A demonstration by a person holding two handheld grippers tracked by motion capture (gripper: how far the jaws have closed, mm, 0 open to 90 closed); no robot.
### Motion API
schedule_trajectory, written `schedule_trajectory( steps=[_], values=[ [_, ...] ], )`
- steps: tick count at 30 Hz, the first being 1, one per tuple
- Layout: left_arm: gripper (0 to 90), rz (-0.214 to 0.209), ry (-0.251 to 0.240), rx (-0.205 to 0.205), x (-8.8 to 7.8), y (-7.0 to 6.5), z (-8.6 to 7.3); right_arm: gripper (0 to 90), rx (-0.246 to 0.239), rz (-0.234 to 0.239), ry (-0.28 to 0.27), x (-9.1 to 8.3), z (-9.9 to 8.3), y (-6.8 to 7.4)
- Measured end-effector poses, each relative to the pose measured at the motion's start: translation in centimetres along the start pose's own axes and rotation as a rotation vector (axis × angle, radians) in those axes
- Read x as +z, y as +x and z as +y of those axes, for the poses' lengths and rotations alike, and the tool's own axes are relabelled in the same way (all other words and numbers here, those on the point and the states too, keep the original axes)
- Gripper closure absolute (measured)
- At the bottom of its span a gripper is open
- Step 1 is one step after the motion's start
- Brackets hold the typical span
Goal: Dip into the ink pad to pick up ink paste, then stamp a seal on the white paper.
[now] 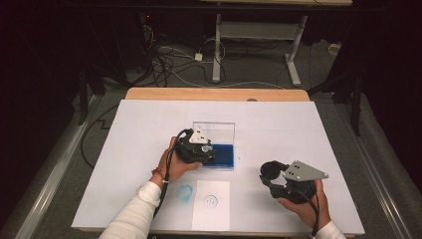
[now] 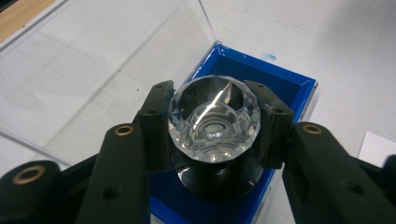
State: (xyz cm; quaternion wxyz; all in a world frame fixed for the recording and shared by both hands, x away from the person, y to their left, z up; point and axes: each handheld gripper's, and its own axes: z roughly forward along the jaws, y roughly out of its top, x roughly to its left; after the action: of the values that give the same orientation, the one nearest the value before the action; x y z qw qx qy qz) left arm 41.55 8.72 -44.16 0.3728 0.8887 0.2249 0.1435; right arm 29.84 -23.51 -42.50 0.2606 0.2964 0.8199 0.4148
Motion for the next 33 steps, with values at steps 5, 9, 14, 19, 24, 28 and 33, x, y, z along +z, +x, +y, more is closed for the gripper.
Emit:
schedule_trajectory(
  steps=[5, 9, 14, 19, 24, 28, 33],
  values=[
    [54.7, -0.001, 0.006, -0.006, -0.1, 0.0, 0.0, 38.7, 0.005, -0.003, -0.004, -0.1, 0.0, -0.1],
    [54.7, 0.003, 0.018, 0.003, -0.1, 0.0, 0.1, 38.7, 0.005, -0.004, -0.002, -0.1, 0.0, -0.1],
    [54.7, 0.006, 0.024, 0.002, -0.1, -0.1, 0.2, 38.7, 0.003, -0.004, -0.004, -0.1, 0.0, -0.1],
    [54.7, 0.017, 0.061, 0.018, -0.3, -0.2, 0.7, 38.6, 0.013, -0.006, -0.002, -0.1, -0.1, -0.2],
    [54.8, 0.028, 0.047, 0.002, -0.9, 0.1, 0.6, 38.7, 0.008, -0.006, -0.005, -0.2, -0.1, -0.1],
    [54.8, 0.024, 0.012, -0.014, -1.9, 0.5, 0.4, 38.7, 0.006, -0.007, -0.010, -0.3, -0.1, -0.1],
    [54.7, 0.047, -0.024, -0.037, -3.6, 0.6, 0.2, 38.7, 0.005, -0.014, -0.005, -0.5, -0.3, -0.1]
  ],
)
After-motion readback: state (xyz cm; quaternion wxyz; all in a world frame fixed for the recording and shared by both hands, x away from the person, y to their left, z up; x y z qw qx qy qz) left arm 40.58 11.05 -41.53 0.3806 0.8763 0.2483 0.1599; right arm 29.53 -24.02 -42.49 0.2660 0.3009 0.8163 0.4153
